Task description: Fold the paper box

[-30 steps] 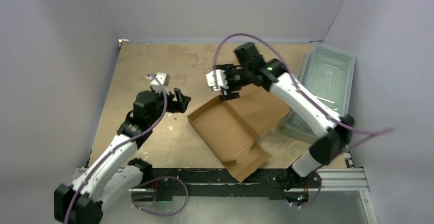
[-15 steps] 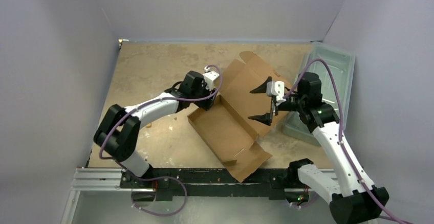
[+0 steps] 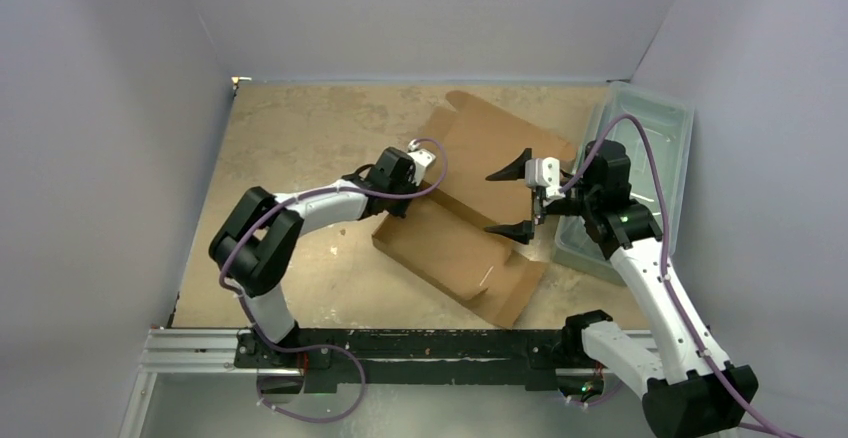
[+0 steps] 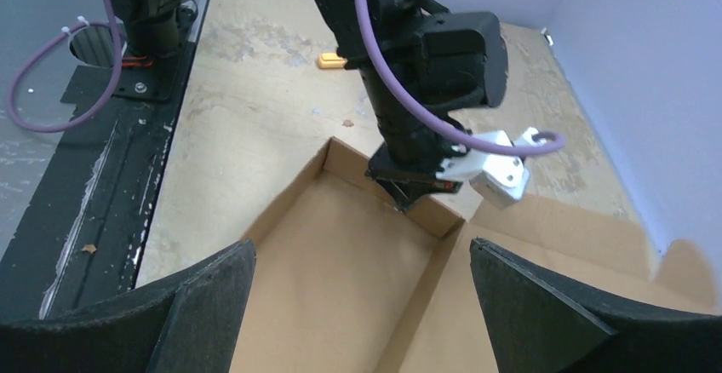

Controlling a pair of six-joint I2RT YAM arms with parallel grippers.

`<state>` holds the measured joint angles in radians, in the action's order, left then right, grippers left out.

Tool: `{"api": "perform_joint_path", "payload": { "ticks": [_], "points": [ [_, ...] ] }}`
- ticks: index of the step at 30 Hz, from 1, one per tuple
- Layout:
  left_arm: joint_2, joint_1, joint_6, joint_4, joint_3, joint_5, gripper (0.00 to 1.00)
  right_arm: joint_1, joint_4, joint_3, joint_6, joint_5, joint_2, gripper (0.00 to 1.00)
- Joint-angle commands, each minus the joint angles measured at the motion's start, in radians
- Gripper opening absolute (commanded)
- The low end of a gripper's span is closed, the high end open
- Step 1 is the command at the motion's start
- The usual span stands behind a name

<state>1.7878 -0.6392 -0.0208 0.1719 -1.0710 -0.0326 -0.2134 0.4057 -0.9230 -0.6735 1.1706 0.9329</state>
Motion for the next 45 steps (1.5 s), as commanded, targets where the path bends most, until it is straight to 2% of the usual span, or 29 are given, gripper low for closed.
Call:
{"api": "perform_joint_path", "payload": {
  "ticks": [1, 4, 7, 10, 17, 22, 32, 35, 39, 45],
  "points": [
    [-0.169, 0.009, -0.086, -0.057, 0.099, -0.129, 0.0, 0.01, 0.006, 0.011, -0.025, 0.016, -0.013, 0.99],
    [-0.291, 0.036, -0.186, -0.055, 0.182, -0.222, 0.0, 0.012, 0.005, 0.01, -0.028, 0.011, -0.013, 0.99],
    [-0.391, 0.078, -0.346, 0.026, 0.235, -0.355, 0.0, 0.015, -0.031, 0.024, 0.008, -0.02, -0.015, 0.99],
    [-0.466, 0.13, -0.54, 0.118, 0.278, -0.458, 0.0, 0.017, -0.158, 0.066, 0.132, -0.105, -0.016, 0.99],
    [-0.51, 0.158, -0.845, 0.191, 0.408, -0.517, 0.0, 0.017, -0.477, 0.193, 0.46, -0.292, 0.027, 0.99],
    [-0.546, 0.157, -0.912, 0.102, 0.527, -0.466, 0.0, 0.017, -0.537, 0.208, 0.545, -0.398, 0.104, 0.99],
    [-0.682, 0.157, -0.87, 0.13, 0.544, -0.453, 0.0, -0.09, -0.527, 0.163, 0.566, -0.624, 0.265, 0.99],
    [-0.759, 0.158, -0.872, 0.187, 0.518, -0.477, 0.28, -0.105, -0.507, 0.111, 0.574, -0.734, 0.338, 0.99],
    [-0.844, 0.157, -0.87, 0.24, 0.494, -0.489, 0.52, -0.117, -0.485, 0.05, 0.599, -0.814, 0.426, 0.99],
    [-0.905, 0.157, -0.856, 0.272, 0.484, -0.42, 0.58, -0.139, -0.482, 0.026, 0.607, -0.819, 0.503, 0.9]
  ]
}}
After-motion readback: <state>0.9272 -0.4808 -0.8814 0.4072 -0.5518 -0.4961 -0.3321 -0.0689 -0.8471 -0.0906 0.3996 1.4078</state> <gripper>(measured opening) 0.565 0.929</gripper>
